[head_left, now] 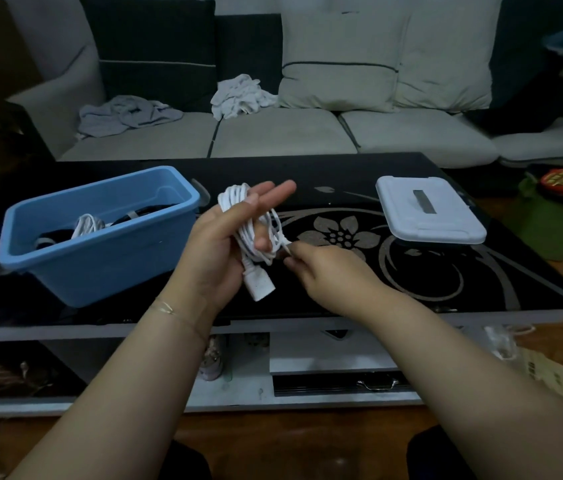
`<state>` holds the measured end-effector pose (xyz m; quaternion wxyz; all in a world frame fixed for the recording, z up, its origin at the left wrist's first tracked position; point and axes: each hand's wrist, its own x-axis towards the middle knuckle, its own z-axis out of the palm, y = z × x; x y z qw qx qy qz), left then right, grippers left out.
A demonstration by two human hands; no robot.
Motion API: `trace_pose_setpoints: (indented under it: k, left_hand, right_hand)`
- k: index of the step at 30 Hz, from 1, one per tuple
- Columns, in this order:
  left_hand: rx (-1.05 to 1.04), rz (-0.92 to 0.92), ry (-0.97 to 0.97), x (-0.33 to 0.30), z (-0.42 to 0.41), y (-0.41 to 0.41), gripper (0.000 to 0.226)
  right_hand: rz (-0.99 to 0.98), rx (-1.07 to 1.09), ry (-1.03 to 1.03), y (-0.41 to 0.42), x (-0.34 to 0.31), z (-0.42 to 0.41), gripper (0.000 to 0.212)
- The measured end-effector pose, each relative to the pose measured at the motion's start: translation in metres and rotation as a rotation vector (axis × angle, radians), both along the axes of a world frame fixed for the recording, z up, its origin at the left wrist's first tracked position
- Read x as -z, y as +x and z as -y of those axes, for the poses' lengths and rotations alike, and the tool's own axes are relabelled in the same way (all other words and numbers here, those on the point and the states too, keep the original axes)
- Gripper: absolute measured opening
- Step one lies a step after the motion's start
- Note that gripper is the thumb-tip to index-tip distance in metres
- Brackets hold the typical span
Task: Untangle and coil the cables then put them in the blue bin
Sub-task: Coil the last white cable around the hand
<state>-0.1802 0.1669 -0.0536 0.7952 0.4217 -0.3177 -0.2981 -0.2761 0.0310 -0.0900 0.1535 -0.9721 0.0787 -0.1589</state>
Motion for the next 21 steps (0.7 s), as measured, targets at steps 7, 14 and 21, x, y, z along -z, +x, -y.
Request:
trace_pose_setpoints:
  k: [7,14,21]
  left_hand:
    - [-0.343,0.299,0.256,-0.001,-0.001,-0.001,0.020]
    - [-0.386,0.496,0.421,-0.003,0.001,-0.008,0.024]
    - [-0.415,0.693,0.631,0.007,0.011,-0.005,0.030]
  right_hand:
    - [-0.015,-0.129,-0.215,-0.003,-0.001,-0.022,0.024]
    - [-0.019,-0.170,-0.237,-0.008,-0.002,-0.027,0.028]
    - [0.089,-0.150,-0.253,-0.010,0.000,-0.023,0.037]
